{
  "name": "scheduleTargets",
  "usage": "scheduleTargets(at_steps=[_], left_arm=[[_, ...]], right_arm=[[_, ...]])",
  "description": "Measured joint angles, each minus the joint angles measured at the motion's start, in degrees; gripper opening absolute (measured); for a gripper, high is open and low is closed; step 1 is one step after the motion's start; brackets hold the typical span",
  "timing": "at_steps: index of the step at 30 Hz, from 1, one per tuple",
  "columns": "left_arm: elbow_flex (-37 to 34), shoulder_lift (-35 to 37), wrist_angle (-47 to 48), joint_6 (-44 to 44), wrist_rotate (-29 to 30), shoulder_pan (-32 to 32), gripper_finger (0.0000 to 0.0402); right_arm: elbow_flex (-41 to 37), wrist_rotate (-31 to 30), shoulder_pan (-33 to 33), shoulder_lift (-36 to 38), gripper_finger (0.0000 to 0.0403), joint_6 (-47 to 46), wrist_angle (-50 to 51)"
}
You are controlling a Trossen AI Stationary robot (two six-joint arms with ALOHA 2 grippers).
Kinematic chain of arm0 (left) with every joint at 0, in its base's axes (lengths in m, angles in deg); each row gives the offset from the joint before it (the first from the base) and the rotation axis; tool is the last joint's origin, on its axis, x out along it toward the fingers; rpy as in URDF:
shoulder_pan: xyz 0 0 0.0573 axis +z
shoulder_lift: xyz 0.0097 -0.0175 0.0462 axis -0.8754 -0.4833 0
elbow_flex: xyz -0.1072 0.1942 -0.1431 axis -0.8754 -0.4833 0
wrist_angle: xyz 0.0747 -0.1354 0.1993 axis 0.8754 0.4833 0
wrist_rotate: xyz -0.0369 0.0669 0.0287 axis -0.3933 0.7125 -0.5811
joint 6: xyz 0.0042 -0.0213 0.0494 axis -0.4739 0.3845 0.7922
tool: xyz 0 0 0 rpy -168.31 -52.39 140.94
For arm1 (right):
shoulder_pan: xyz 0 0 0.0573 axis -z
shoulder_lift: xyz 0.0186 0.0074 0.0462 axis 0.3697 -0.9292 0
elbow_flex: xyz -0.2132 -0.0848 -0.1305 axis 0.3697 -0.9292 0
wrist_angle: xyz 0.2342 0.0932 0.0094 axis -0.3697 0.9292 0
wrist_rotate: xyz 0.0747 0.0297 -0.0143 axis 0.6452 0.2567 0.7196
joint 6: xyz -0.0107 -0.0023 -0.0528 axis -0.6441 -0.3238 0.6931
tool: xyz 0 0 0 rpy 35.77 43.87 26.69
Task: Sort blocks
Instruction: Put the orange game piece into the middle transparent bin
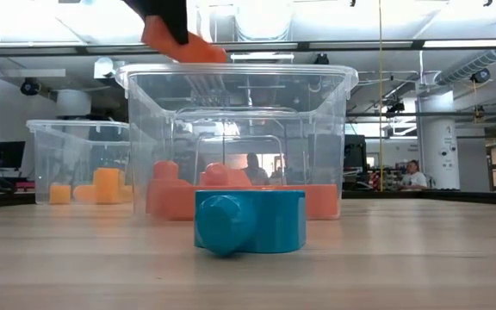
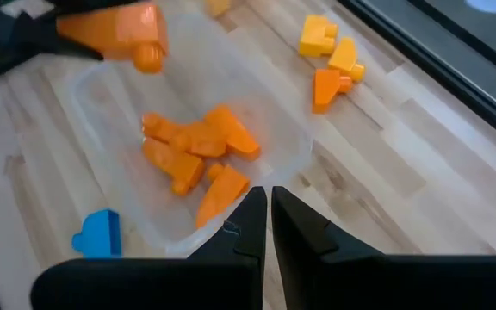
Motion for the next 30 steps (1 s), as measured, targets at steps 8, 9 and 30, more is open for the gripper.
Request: scheduleTargets(at_steps=[8,9,30], left_arm=[[-10.66,5.76,-6.49,3.43,-0.56,3.29,0.0127],[-11.74,6.49,-7.74,4.29,-1.26,3.71,0.0127],[-15.15,8.37,-16.89,17.48,-7.62,8.32,0.0195]], right_arm=[[0.0,0.04,5.87,0.0,0.0013,0.03,-3.96],[0.0,0.29,6.69,0.0,0.0013,-0.15,-4.56],[1.09,6.62,18.27,0.0,0.0013,-4.17,-10.64]])
